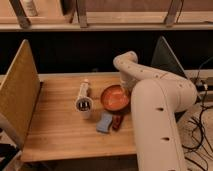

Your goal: Drag the ceramic bowl in a circle

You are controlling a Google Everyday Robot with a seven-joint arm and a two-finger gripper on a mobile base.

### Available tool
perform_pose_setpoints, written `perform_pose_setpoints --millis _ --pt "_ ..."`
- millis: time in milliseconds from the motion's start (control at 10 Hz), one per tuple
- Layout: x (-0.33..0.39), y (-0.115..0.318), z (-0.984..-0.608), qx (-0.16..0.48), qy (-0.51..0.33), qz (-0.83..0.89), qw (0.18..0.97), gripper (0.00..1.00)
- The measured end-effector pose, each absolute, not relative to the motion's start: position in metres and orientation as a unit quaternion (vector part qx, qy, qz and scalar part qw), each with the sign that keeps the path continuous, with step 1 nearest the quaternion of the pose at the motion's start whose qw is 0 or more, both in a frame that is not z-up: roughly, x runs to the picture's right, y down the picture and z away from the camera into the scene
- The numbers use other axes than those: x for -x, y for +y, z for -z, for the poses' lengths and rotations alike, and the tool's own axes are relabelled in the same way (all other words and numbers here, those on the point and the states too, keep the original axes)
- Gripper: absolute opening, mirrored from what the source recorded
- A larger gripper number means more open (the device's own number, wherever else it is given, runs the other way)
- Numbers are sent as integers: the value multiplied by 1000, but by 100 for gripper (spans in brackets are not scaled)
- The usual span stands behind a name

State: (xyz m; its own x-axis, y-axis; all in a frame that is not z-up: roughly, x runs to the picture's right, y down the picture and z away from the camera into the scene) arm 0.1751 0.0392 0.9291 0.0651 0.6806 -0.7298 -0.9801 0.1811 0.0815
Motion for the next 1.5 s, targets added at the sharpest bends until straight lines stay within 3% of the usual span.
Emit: perform_pose_setpoints --millis 400,700,800,1100,1500 --pt "-149 6 -956 223 304 -608 698 0" --pt "-112 -1 -949 242 273 -591 720 0" --pt "-112 -2 -943 241 271 -588 723 2" --pt "-140 7 -917 243 280 -612 699 29" --pt "-137 7 -917 245 278 -612 698 33"
